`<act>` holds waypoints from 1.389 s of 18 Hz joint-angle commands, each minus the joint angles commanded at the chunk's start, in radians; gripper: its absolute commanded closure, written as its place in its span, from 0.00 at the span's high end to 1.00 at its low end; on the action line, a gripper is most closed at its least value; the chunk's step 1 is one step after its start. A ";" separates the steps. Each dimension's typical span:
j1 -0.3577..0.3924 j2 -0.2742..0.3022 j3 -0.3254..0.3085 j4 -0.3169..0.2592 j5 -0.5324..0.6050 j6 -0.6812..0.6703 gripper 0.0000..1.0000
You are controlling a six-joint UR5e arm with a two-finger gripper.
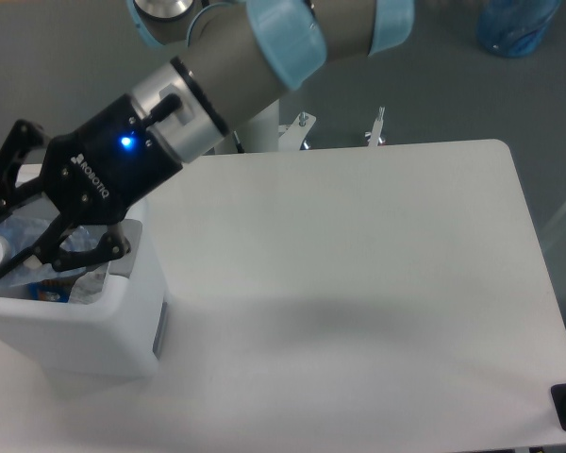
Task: Place the trash in the trash can
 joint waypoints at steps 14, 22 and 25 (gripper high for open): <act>0.011 0.040 -0.147 0.008 0.000 0.195 0.43; 0.109 0.078 -0.177 0.006 0.000 0.201 0.96; 0.164 0.089 -0.171 0.005 0.000 0.203 0.99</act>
